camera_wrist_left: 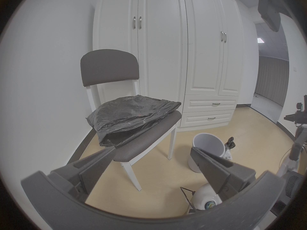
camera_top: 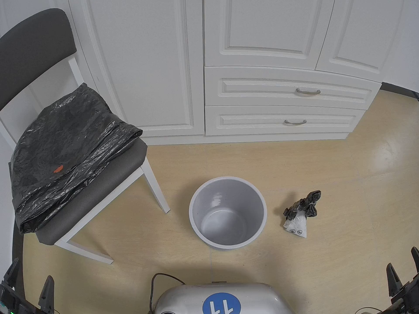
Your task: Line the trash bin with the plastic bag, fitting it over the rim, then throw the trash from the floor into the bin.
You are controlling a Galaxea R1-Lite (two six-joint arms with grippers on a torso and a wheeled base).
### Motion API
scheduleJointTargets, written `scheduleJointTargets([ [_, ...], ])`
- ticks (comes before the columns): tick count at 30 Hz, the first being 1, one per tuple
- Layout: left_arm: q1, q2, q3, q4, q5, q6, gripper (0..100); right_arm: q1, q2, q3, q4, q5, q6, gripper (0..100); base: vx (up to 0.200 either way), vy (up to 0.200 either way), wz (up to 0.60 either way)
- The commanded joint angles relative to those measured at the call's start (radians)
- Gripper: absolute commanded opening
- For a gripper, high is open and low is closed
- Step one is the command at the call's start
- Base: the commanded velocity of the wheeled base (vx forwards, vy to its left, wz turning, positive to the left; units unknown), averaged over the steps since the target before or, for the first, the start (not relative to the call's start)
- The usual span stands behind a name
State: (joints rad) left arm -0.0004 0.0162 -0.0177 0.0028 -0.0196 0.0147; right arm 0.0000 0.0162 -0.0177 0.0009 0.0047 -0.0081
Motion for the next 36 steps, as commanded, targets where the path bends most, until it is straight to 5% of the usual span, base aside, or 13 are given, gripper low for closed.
scheduleJointTargets([
  [1,-0.001,-0.015,0.018,0.0,0.0,0.002,100,0.0,-0.016,0.018,0.001,0.0,-0.001,100,0.0,0.0,0.0],
  [36,0.0,-0.016,0.016,-0.003,0.017,-0.027,100,-0.002,-0.016,0.016,0.001,0.009,-0.035,100,0.0,0.0,0.0],
])
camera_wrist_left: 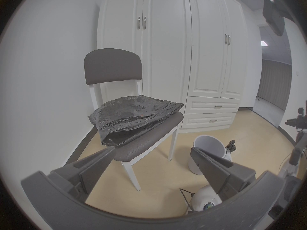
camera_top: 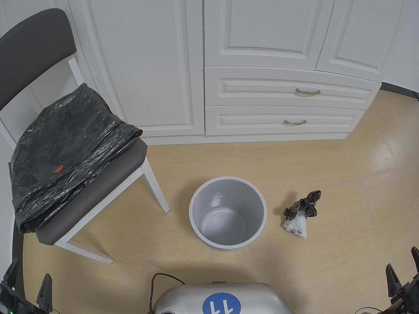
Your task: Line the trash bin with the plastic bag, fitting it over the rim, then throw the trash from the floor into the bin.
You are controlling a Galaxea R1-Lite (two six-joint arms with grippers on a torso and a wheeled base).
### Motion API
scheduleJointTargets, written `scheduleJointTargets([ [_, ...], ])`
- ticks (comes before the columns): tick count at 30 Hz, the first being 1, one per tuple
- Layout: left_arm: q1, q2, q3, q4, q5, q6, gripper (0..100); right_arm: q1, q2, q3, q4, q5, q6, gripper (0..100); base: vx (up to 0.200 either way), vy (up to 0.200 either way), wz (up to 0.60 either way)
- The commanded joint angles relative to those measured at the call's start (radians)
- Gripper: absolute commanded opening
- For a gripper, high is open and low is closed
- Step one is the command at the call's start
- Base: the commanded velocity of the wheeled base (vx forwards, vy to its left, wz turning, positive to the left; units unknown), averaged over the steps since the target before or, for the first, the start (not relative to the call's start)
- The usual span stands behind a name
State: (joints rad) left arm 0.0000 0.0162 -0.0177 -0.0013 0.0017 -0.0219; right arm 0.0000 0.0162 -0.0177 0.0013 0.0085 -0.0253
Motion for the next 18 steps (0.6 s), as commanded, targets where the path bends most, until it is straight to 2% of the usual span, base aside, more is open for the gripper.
scheduleJointTargets([
  [1,0.0,-0.016,0.018,0.003,-0.017,0.042,100,-0.002,-0.016,0.016,0.0,0.022,-0.053,100,0.0,0.0,0.0],
  [3,-0.002,-0.016,0.018,-0.002,-0.048,0.082,100,0.0,-0.016,0.016,0.0,0.024,-0.053,100,0.0,0.0,0.0],
  [9,0.0,-0.016,0.018,-0.002,-0.052,0.08,100,-0.002,-0.016,0.016,-0.003,0.025,-0.05,100,0.0,0.0,0.0],
  [11,0.0,-0.016,0.016,0.004,-0.046,0.053,100,-0.002,-0.016,0.016,-0.006,0.028,-0.036,100,0.0,0.0,0.0],
  [13,0.0,-0.016,0.016,0.0,-0.011,-0.015,100,0.0,-0.016,0.016,-0.004,0.013,0.015,100,0.0,0.0,0.0],
  [18,0.0,-0.016,0.016,-0.003,0.014,-0.018,100,-0.002,-0.016,0.018,-0.006,-0.012,0.025,100,0.0,0.0,0.0],
])
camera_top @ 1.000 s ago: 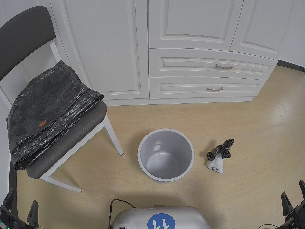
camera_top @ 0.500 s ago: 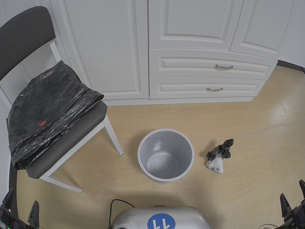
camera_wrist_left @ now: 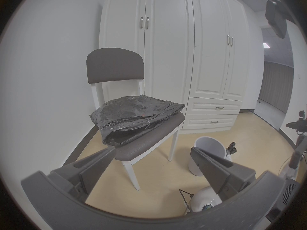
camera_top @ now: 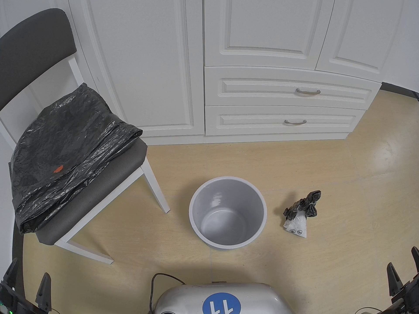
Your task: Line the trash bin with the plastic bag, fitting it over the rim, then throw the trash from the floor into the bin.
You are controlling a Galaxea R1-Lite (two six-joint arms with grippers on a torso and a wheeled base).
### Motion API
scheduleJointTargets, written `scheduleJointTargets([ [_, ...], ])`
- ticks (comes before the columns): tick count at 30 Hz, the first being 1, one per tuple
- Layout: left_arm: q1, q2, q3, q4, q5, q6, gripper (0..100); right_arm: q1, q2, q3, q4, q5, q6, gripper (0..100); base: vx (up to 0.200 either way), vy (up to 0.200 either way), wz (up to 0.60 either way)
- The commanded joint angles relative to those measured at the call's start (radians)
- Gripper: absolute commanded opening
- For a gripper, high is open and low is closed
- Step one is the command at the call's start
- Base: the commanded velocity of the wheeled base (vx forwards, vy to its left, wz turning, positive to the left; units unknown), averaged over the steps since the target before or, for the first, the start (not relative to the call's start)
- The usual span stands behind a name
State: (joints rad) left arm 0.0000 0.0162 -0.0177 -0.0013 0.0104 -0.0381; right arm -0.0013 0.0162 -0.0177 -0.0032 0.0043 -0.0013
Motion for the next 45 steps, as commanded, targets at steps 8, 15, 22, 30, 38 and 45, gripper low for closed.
scheduleJointTargets([
  [8,-0.002,-0.009,-0.156,-0.172,-0.09,-0.088,100,0.004,-0.013,-0.128,-0.144,0.053,0.081,100,0.0,0.0,0.0],
  [15,-0.029,0.217,-0.352,0.109,-0.112,0.003,100,0.023,0.252,-0.343,0.092,0.169,0.069,100,0.0,0.0,0.0],
  [22,-0.012,0.524,-0.467,0.069,-0.076,0.086,100,0.015,0.613,-0.49,-0.021,0.149,0.05,100,0.0,0.0,0.0],
  [30,0.199,0.907,-0.473,-0.039,0.138,0.359,100,0.061,0.805,-0.564,-0.06,0.051,-0.011,100,0.0,0.0,0.0],
  [38,0.319,1.042,-0.42,-0.098,0.141,0.495,100,0.113,0.893,-0.532,-0.115,-0.009,-0.003,100,0.0,0.0,0.0],
  [45,0.379,1.074,-0.404,-0.098,0.141,0.526,100,0.135,0.916,-0.501,-0.164,-0.01,-0.003,100,0.0,0.0,0.0],
])
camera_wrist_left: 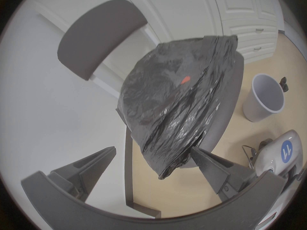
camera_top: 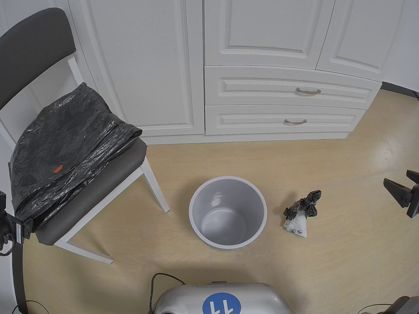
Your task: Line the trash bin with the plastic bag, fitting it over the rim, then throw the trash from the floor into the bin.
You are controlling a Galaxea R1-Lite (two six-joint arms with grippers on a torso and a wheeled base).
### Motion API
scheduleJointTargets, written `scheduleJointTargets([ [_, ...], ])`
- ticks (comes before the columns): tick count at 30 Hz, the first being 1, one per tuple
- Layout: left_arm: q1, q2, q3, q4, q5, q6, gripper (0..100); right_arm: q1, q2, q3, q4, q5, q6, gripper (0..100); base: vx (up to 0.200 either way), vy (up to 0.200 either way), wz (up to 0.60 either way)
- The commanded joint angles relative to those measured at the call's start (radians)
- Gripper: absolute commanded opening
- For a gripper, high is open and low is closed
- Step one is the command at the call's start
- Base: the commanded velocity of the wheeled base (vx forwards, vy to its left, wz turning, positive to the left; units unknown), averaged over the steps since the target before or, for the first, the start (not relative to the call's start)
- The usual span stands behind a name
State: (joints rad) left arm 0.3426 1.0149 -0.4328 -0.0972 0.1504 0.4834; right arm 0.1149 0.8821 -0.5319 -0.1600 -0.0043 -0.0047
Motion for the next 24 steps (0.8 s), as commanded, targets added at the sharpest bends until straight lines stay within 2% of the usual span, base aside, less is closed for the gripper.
scheduleJointTargets([
  [1,0.052,0.108,0.011,-0.002,0.001,0.003,100,0.025,0.051,0.018,-0.007,-0.003,0.0,100,0.0,0.0,0.0],
  [7,0.088,0.2,0.008,-0.048,0.001,-0.008,100,0.034,0.049,0.024,-0.009,-0.002,0.015,100,0.0,0.0,0.0],
  [9,0.105,0.252,0.011,-0.134,-0.002,-0.008,100,0.034,0.046,0.024,-0.009,0.0,0.034,100,0.0,0.0,0.0],
  [17,0.142,0.341,0.011,-0.277,-0.006,-0.009,100,0.034,0.038,0.024,-0.01,0.0,0.048,100,0.0,0.0,0.0],
  [24,0.225,0.361,0.002,-0.294,-0.083,-0.025,100,0.039,0.037,0.023,-0.012,0.003,0.058,100,0.0,0.0,0.0],
])
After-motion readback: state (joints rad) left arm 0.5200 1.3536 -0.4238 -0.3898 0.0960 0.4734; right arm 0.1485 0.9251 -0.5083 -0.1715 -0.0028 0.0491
